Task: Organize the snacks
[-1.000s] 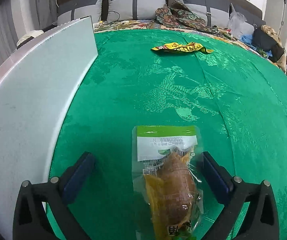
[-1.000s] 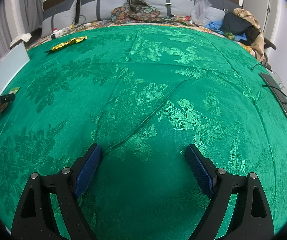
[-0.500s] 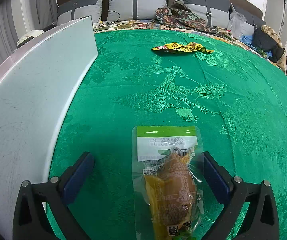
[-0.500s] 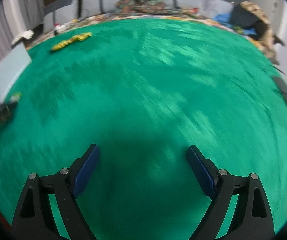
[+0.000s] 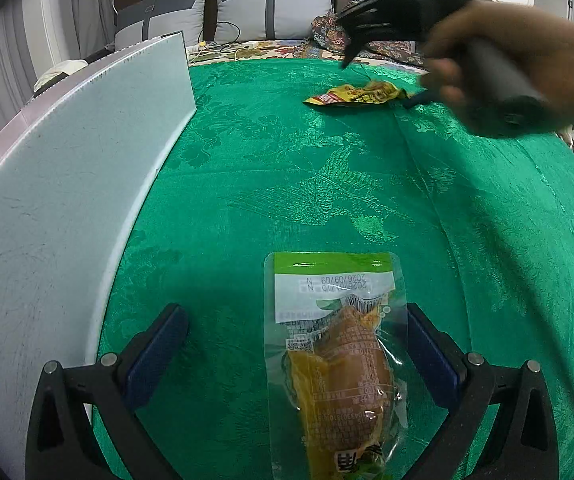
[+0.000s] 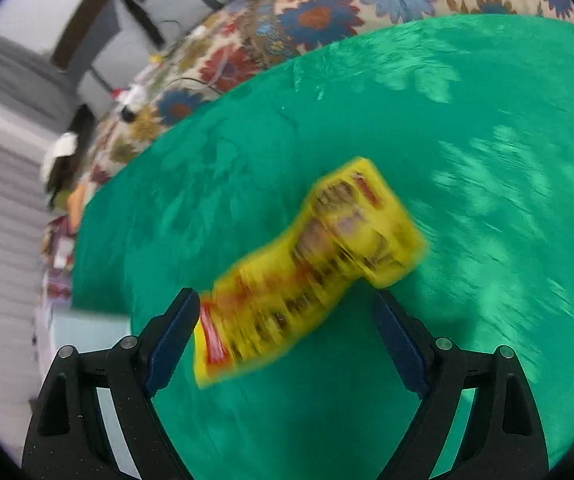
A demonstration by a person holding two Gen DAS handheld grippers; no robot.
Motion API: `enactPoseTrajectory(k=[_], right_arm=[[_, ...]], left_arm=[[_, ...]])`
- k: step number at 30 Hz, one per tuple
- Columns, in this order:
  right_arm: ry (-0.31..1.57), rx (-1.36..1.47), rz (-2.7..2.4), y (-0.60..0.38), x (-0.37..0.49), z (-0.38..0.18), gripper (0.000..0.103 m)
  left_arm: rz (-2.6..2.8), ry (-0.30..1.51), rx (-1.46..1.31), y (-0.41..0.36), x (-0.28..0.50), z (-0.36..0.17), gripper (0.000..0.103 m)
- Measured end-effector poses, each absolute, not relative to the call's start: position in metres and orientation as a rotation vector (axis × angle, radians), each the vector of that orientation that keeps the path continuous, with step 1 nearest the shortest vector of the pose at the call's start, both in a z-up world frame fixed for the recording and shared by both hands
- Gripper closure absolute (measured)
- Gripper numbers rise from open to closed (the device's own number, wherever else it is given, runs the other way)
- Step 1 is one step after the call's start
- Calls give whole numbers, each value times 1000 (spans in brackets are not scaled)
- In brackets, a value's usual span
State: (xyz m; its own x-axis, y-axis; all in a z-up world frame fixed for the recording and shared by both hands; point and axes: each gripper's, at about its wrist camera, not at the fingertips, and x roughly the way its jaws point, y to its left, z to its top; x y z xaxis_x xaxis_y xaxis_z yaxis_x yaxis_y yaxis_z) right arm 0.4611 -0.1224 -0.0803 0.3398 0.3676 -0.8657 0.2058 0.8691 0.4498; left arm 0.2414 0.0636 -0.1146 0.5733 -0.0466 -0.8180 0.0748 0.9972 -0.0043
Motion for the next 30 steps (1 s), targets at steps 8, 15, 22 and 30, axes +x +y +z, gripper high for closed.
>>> enactPoseTrajectory(k=[8, 15, 22, 30], right_arm=[[1199, -65, 228, -60, 445, -83, 49], [1254, -109, 432, -136, 331, -70, 56], [1197, -77, 451, -251, 170, -62, 56], [960, 6, 229, -301, 86, -65, 15]], left_arm=[[-71, 957, 30, 63, 238, -114, 0], [-70, 958, 30, 63, 238, -114, 0], [-71, 958, 30, 63, 238, -114, 0], [-69, 958, 33, 63, 238, -115, 0]])
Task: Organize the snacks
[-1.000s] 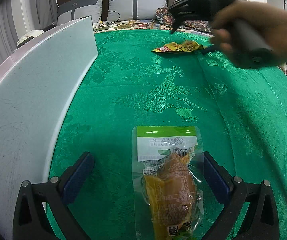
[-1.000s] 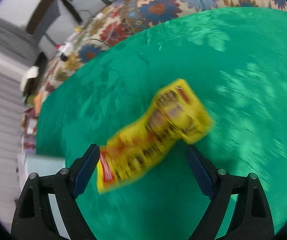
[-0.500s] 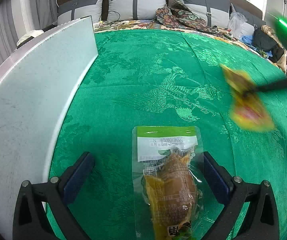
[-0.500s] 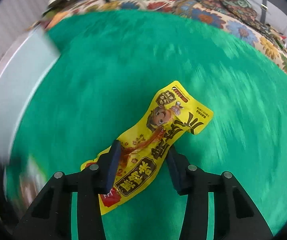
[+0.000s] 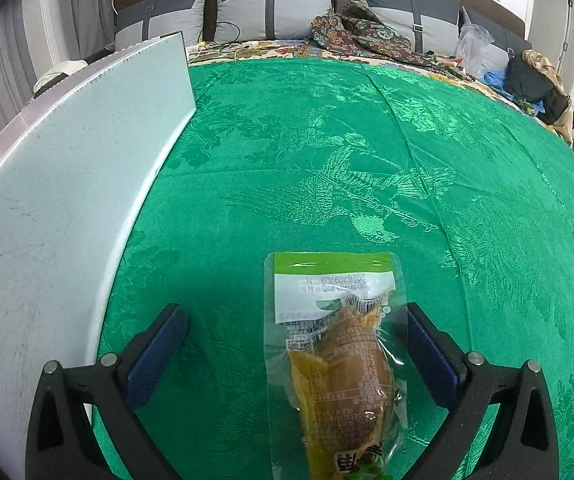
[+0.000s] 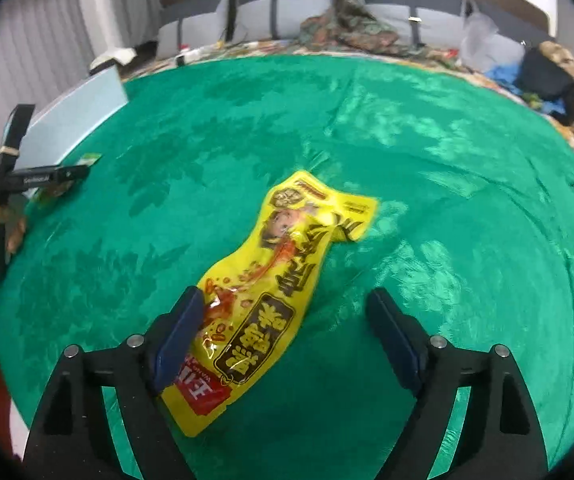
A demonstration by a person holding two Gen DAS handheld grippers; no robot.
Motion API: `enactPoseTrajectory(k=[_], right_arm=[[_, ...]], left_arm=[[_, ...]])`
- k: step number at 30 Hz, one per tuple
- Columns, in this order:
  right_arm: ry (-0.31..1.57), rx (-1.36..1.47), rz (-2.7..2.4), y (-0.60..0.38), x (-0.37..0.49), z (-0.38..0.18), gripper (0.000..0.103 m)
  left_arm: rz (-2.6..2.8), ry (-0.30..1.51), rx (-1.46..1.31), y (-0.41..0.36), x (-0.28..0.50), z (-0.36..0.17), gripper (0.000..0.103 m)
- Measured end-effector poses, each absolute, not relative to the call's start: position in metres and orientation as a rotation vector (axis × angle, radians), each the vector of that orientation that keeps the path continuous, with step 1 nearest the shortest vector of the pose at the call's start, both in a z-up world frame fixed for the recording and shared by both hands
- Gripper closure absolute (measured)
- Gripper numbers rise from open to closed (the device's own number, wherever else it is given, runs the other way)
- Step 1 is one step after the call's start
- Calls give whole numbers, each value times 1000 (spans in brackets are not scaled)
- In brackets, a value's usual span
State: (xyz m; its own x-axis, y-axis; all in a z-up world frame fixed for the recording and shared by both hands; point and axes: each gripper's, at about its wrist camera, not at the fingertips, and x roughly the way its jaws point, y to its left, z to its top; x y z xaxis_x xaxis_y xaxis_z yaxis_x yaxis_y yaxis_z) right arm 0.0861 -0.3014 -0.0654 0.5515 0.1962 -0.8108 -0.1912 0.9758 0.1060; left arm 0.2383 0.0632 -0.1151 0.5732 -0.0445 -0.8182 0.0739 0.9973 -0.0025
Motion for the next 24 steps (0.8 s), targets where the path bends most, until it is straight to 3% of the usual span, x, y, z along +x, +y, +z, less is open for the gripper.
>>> enactPoseTrajectory(k=[15, 24], right_arm=[[961, 33, 146, -303, 85, -69, 13], [976, 43, 100, -314, 161, -76, 5]], left_arm=[[-83, 959, 34, 65, 246, -115, 0], [-62, 958, 23, 63, 270, -116, 0]])
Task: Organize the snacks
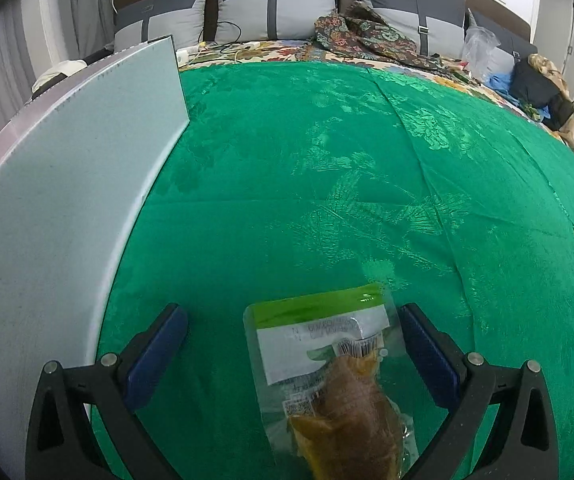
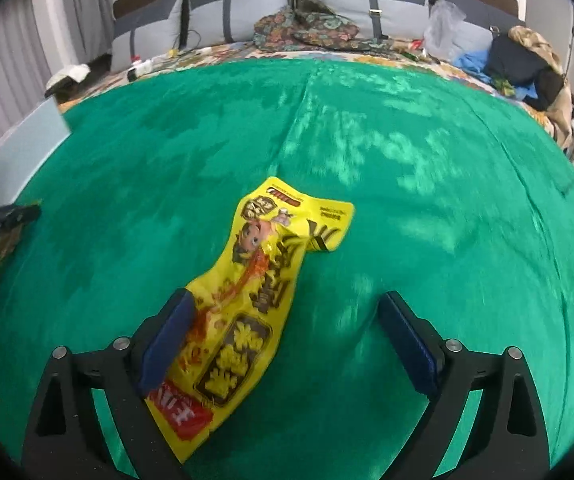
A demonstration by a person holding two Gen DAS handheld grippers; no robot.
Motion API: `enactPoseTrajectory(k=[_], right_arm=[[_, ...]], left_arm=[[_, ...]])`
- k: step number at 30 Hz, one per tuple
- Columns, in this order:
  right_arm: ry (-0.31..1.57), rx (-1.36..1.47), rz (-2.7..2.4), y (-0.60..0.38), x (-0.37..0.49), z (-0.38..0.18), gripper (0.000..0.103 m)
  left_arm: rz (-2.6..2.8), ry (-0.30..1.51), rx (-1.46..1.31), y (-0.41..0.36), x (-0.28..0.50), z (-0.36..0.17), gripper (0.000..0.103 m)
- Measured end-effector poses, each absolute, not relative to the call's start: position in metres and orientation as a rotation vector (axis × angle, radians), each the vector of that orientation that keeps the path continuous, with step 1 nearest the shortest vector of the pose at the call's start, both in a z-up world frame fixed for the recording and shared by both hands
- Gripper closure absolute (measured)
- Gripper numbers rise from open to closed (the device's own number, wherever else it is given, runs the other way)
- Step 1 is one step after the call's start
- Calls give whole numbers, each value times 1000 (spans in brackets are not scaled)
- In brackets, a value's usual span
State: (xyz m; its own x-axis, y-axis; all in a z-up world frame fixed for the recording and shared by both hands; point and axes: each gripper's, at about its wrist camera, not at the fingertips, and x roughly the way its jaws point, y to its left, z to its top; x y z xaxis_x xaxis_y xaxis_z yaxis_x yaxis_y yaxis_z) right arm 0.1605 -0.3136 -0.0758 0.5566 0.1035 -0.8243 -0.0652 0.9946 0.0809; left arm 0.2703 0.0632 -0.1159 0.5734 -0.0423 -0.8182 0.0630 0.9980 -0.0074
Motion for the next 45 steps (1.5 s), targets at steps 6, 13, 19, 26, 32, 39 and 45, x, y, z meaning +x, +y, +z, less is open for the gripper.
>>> enactPoseTrajectory(k=[6, 13, 19, 26, 32, 39, 45], right_arm=[[992, -27, 93, -304, 192, -80, 3], [992, -25, 93, -304, 190, -80, 3], [992, -25, 92, -304, 190, -81, 3], [992, -25, 92, -304, 190, -80, 3], [992, -25, 92, -304, 190, -80, 3], [992, -24, 92, -304, 190, -80, 3], [992, -24, 92, -304, 190, -80, 3]], left_arm=[[-61, 959, 23, 63, 269, -115, 0], [-61, 959, 24, 64, 268, -114, 0], [-61, 959, 24, 64, 268, -114, 0], [-61, 959, 24, 64, 268, -114, 0], [-61, 960, 24, 64, 268, -114, 0], [-61, 959, 24, 64, 268, -114, 0], [-62, 960, 25, 64, 268, -114, 0]])
